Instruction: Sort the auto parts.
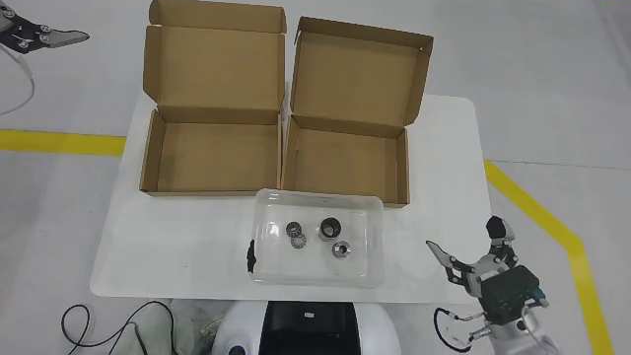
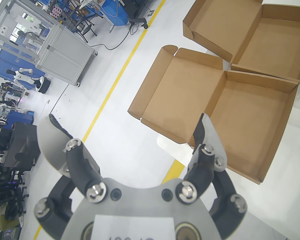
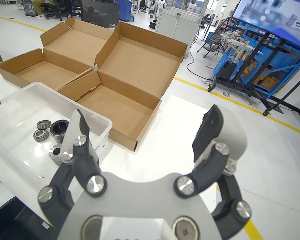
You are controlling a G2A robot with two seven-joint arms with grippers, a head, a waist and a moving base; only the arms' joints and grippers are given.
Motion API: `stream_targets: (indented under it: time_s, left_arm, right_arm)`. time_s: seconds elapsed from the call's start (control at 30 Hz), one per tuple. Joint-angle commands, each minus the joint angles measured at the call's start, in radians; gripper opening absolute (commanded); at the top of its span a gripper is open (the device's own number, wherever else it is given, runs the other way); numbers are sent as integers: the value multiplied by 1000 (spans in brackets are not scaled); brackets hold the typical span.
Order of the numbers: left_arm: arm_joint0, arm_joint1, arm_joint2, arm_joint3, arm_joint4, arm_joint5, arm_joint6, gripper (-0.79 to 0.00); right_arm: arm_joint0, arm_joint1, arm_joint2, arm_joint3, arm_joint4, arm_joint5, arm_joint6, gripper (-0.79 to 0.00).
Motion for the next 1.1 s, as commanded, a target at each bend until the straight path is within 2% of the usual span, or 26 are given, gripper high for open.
stream_targets:
  time_s: [0.0,0.33,0.43,0.73,1.07]
  left_arm:
    - [0,0,0,0,0,0,0,0]
    - [0,0,0,0,0,0,0,0]
    - [0,0,0,0,0,0,0,0]
    - [0,0,0,0,0,0,0,0]
    - [0,0,0,0,0,0,0,0]
  right_arm:
    - [23,1,-16,4,-2,-9,25,0]
    - [164,12,-110,27,-80,-107,210,0]
    - [210,12,-146,46,-91,-98,271,0]
    - [294,17,-225,107,-98,-151,300,0]
    - [297,18,-227,110,-100,-158,301,0]
